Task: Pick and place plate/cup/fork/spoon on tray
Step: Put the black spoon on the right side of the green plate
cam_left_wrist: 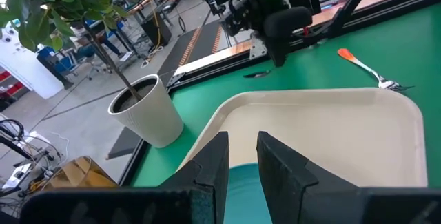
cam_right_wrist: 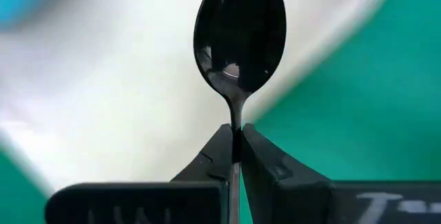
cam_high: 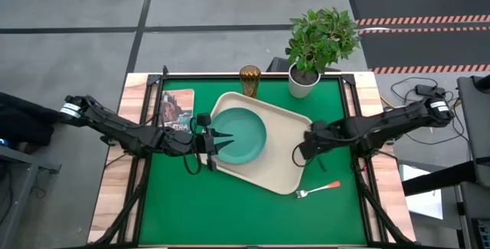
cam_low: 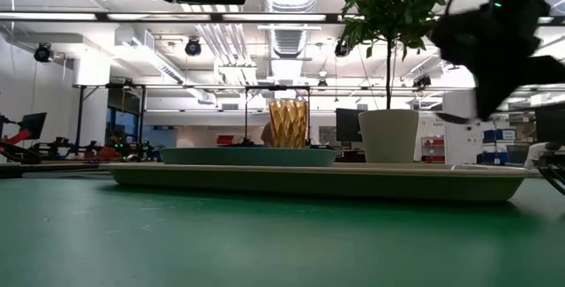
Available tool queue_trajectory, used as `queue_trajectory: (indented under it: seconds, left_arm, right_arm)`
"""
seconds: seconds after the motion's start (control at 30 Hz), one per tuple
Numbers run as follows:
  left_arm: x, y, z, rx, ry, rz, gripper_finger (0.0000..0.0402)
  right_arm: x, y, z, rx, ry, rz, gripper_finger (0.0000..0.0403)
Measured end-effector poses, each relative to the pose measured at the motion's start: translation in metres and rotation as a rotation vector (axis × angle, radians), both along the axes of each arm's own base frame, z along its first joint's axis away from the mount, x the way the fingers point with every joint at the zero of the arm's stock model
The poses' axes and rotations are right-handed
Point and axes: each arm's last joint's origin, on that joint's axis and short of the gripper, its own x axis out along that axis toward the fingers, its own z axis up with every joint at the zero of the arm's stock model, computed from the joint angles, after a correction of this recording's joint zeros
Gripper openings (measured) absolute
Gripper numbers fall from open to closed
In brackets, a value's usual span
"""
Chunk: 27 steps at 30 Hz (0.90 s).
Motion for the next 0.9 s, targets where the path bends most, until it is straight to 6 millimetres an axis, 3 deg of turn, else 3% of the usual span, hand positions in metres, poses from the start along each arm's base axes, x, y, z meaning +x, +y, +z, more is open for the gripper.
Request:
queue_trajectory:
  seconds: [0.17, 0.27, 0.57, 0.9]
  left_arm:
    - [0.0, 0.0, 0.0, -0.001, 0.0, 0.0, 0.0059]
    - [0.0, 0.0, 0.0, -0.002, 0.0, 0.0, 0.0059]
    - [0.0, 0.0, 0.0, -0.002, 0.0, 0.001, 0.0059]
    - [0.0, 0.0, 0.0, -0.003, -0.004, 0.0, 0.0059]
  right_arm:
    - [0.03, 0.003, 0.002, -0.031, -0.236, 0.014, 0.0011]
    - [0.044, 0.003, -0.005, -0.094, -0.282, 0.013, 0.0011]
    - [0.075, 0.004, -0.046, -0.175, -0.145, 0.033, 0.0011]
    - [0.103, 0.0, -0.061, -0.248, -0.033, 0.044, 0.0011]
